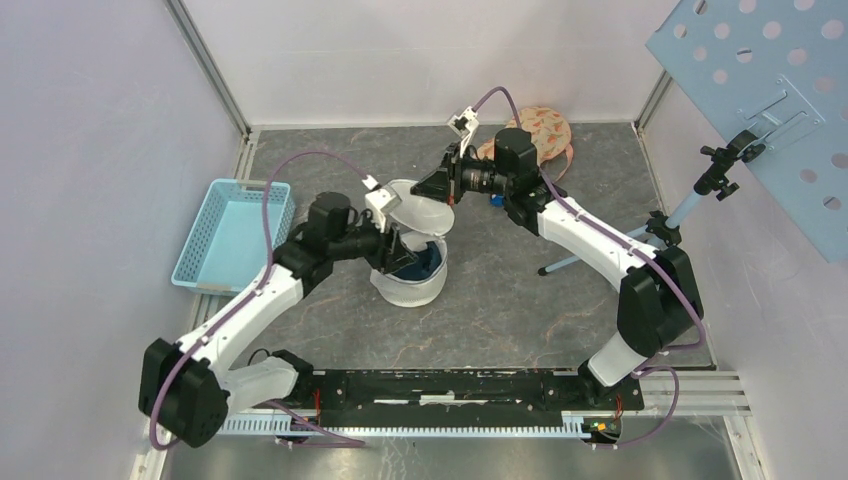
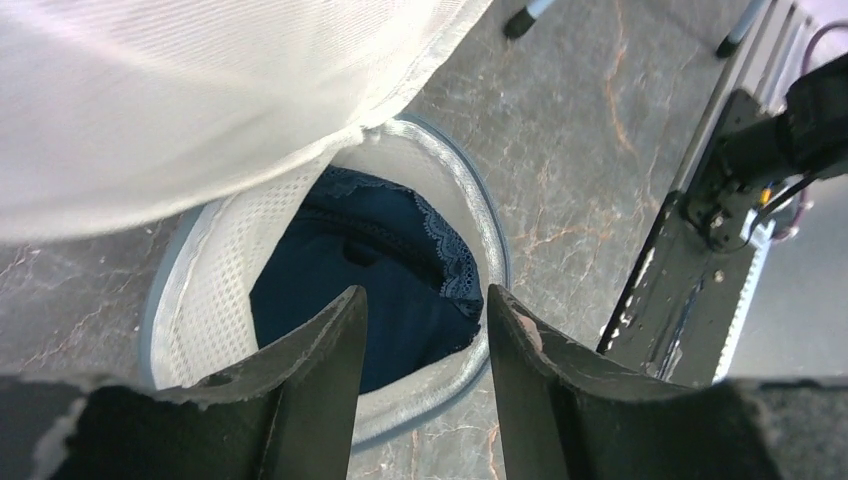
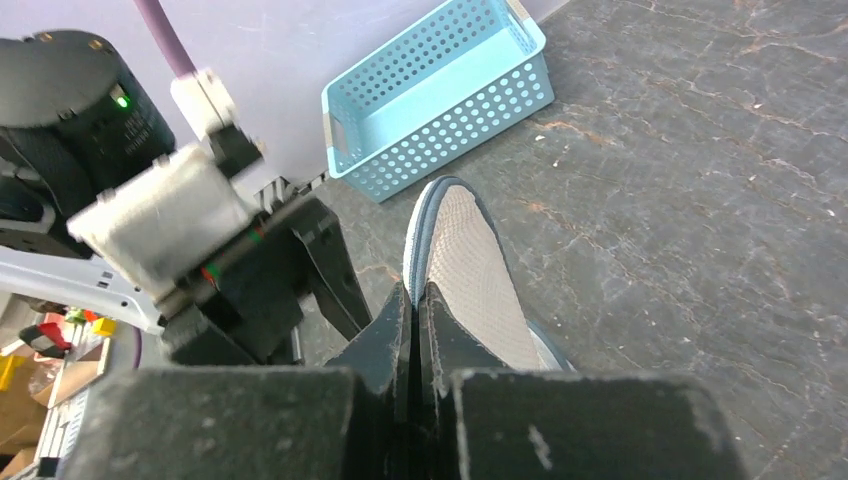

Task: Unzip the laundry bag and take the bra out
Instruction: Open the laundry bag at the center of the board.

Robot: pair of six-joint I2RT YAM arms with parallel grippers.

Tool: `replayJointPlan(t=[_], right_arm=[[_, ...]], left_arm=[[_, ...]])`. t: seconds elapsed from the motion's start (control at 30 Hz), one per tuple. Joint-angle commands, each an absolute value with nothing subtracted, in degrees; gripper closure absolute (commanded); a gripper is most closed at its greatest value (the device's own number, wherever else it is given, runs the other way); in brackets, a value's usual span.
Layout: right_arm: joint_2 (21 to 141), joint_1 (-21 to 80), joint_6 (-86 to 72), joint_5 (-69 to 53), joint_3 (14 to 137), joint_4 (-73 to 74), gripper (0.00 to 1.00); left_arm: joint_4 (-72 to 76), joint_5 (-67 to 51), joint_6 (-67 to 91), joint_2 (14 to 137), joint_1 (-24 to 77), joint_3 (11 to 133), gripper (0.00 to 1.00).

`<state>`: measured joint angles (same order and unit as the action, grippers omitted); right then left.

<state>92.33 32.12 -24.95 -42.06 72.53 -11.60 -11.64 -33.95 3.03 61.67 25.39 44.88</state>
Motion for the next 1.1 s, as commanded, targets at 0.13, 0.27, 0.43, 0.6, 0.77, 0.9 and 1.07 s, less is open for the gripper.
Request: replayJointPlan(t=[0.13,0.27,0.43,0.6,0.77,0.9,1.07], right_arm=[[91.8,31.7,-29.8,-42.8,70.3,-17.5,1.0],[91.6,31.7,-30.2,-40.9,69.2,-17.4,1.0],[91.6,31.7,-31.4,-36.9,69.1,-14.8,1.0],[91.1,31.7,-33.9,-31.2,70.4,-10.2,1.0],[90.3,31.7,-38.2,-27.9,69.9,-8.3,1.0],[89.6,31.7,-41.8,-26.4,68.9,-8.1,1.0],[88.3,31.4,-44.6,-25.5,67.6,-9.0,1.0]], left_arm=[[-11.9,-25.1,-0.9,69.8,33.1,50.2,0.4],[-10.7,-22.0,3.2,72.3,34.4,50.4,0.39],[-10.4,-18.9,5.8,74.3,35.9,51.2,0.38],[-10.4,-16.3,8.8,75.3,36.5,52.8,0.38],[-11.8,-13.8,10.6,75.4,37.2,54.4,0.36],[-12.5,-13.1,13.5,75.3,37.9,55.6,0.33],[-13.2,-8.2,12.2,74.1,40.9,56.3,0.33]])
